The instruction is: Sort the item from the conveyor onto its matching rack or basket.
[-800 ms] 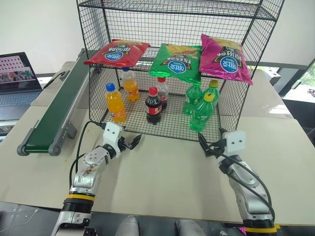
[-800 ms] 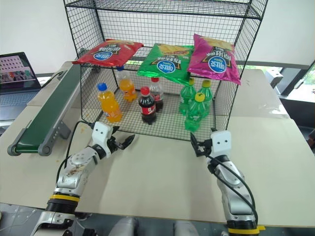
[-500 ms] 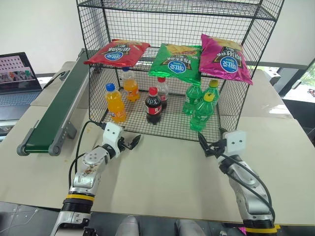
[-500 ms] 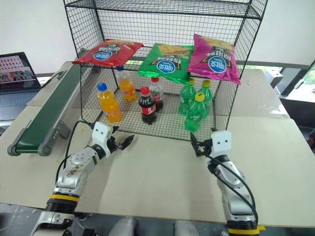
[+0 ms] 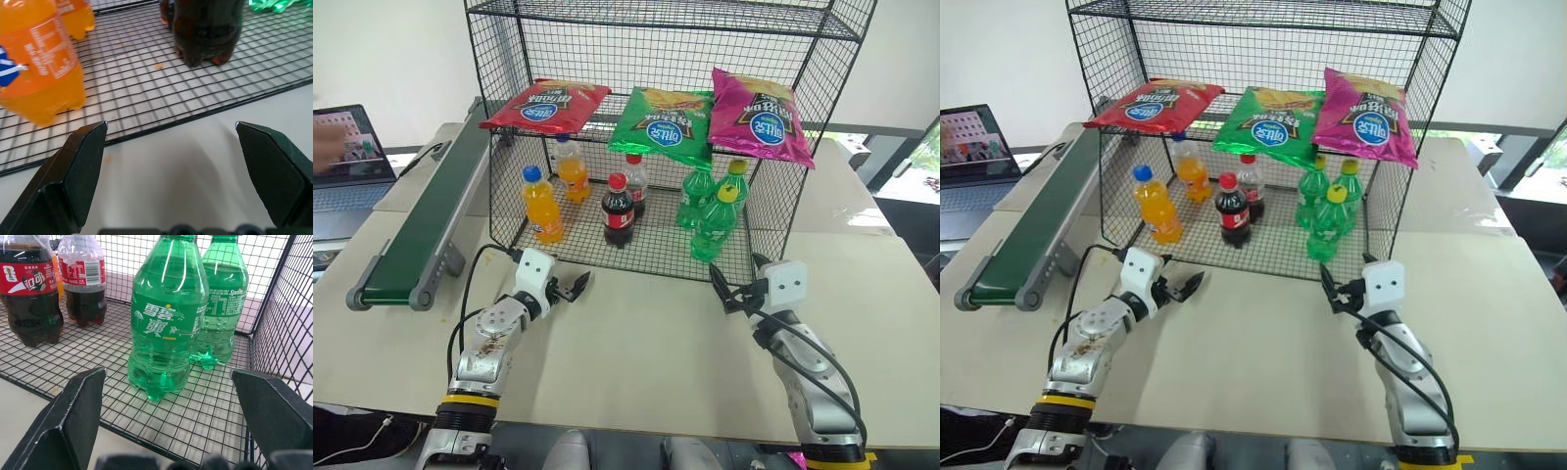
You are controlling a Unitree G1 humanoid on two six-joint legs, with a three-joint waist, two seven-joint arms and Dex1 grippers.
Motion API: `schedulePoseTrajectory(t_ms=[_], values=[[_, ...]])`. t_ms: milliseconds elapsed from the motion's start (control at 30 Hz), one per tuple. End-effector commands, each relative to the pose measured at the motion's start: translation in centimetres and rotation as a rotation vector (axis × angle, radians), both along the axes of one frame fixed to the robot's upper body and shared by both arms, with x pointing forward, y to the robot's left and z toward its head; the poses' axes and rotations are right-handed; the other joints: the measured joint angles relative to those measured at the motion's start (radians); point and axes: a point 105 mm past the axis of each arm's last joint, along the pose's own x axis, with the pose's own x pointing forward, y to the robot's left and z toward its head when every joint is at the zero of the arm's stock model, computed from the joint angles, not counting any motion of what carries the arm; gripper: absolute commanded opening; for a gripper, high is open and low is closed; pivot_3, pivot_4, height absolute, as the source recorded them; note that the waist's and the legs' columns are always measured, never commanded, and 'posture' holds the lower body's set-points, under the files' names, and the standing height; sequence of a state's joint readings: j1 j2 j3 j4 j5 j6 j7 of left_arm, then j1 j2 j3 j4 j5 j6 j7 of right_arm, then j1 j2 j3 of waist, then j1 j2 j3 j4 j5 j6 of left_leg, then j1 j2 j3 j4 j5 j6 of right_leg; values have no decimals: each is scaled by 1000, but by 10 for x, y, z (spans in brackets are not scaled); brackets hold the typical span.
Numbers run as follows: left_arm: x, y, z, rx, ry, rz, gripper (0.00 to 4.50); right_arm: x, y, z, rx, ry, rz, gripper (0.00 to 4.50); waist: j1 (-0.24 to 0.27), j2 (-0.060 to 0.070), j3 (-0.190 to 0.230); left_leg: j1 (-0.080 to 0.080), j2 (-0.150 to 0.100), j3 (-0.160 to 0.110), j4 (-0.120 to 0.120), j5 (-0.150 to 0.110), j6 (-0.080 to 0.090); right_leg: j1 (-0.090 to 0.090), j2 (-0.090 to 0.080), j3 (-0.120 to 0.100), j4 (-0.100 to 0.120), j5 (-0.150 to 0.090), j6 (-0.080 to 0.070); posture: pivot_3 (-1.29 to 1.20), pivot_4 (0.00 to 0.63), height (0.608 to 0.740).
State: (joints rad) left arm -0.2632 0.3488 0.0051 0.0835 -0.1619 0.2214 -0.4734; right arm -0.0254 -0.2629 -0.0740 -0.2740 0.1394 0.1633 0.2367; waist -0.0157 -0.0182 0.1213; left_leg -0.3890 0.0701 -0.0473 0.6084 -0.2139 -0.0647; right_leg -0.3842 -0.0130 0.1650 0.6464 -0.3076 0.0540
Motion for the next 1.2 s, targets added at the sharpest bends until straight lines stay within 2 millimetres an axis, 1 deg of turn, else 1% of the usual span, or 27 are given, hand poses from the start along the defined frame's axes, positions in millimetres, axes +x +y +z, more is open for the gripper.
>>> schedulePoseTrajectory(t_ms=[33,500,800,967,1100,1200], values=[[3,-2,19,-29,-55,-21,4470,-3,1,14,-3,-50,-1,4500,0,0,0,0,0,0,0,0,0,0,0,0,0,0,0,0,150,740],[8,-3,21,-31,-62,-23,4470,-3,-1,12,-5,-43,-12,4500,0,0,0,0,0,0,0,0,0,0,0,0,0,0,0,0,150,740],[8,1,23,-10,-75,-13,4470,0,7,11,7,-46,7,4500,0,0,0,0,0,0,0,0,0,0,0,0,0,0,0,0,150,740],[8,-1,24,-7,-82,-22,4470,-2,6,11,-2,-43,16,4500,1,0,0,0,0,0,0,0,0,0,0,0,0,0,0,0,150,740],[6,-4,22,-13,-77,-31,4470,-4,4,12,-11,-43,17,4500,0,0,0,0,0,0,0,0,0,0,0,0,0,0,0,0,150,740],[2,-3,18,-17,-66,-32,4470,-6,6,12,-21,-37,37,4500,0,0,0,0,0,0,0,0,0,0,0,0,0,0,0,0,150,740]])
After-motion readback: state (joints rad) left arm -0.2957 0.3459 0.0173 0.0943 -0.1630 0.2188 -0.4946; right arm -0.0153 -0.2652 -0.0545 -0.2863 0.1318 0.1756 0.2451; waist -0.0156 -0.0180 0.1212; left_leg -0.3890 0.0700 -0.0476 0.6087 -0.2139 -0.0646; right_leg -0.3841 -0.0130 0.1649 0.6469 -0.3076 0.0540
